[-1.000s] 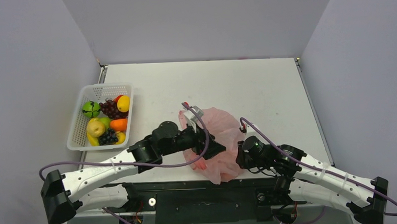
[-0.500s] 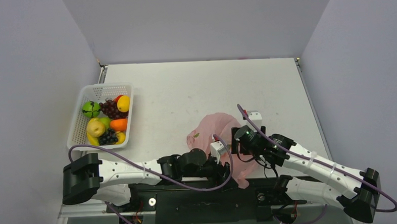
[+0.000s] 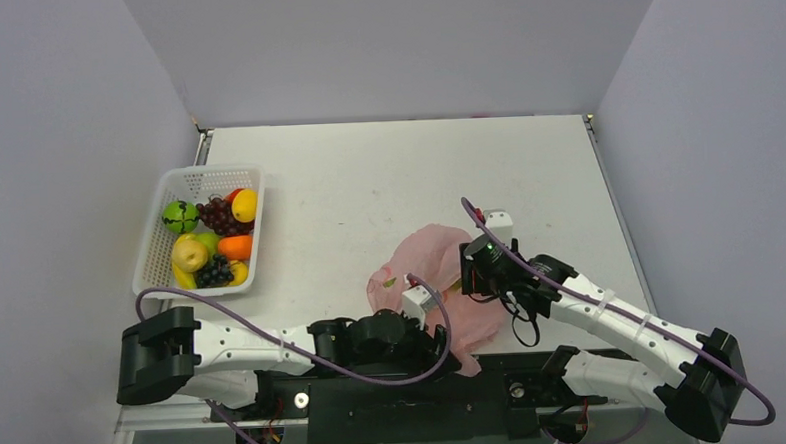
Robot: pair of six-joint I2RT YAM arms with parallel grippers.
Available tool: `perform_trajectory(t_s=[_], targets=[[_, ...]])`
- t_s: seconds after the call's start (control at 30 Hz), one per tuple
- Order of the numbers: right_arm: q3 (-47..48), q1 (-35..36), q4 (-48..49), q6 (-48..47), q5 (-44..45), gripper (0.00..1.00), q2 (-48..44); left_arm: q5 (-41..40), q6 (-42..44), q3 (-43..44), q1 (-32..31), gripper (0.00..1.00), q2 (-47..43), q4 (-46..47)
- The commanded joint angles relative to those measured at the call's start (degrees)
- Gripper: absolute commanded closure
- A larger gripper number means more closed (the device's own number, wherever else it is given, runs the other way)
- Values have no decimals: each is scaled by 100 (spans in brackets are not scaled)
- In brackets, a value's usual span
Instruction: Take the fake fruits out of the plastic bag
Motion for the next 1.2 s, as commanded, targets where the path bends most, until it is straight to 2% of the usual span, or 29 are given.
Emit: perform_trajectory(t_s=[0.0,0.07,0.13,0.2,0.33,0.43,0.47,0.5,0.63,0.67,0.77,0.8,0.93,1.1,1.17], targets=[[-195,-1,463,-50,-235,50,-155,-803,150,289,250,22,-611,-196],[-272,7,589,-3,-362,75,-239,-961,231,366,431,21,-662,-248],[-291,16,743,29,-469,90,-419,-1142,339,553,520,21,-592,-414],[-246,19,796,33,-537,98,-527,-1316,478,800,546,21,-459,-676],[-143,14,801,-11,-553,100,-688,-1561,523,1139,553,28,-347,-1031],[-139,11,792,-66,-511,100,-724,-942,855,939,550,27,-676,-436],[-130,12,764,-78,-511,99,-708,-737,960,811,550,25,-758,-328],[-119,8,754,-95,-497,97,-707,-173,1166,759,554,24,-905,-273],[-120,19,694,-103,-544,66,-726,520,1415,446,545,22,-1388,-632],[-123,20,643,-108,-571,54,-757,613,1438,387,547,21,-1483,-685],[-135,33,392,-90,-600,36,-907,561,1476,179,560,20,-2091,-1071],[-139,40,308,-52,-605,34,-952,264,1460,149,563,19,-2363,-1142],[-205,152,-123,107,-663,30,-1298,-83,1377,3,671,13,-2903,-1068],[-397,491,-487,684,-950,29,-1552,-366,1418,433,801,10,-2862,-1234],[-576,775,-480,974,-906,34,-1664,-588,1326,651,842,10,-2642,-1285]])
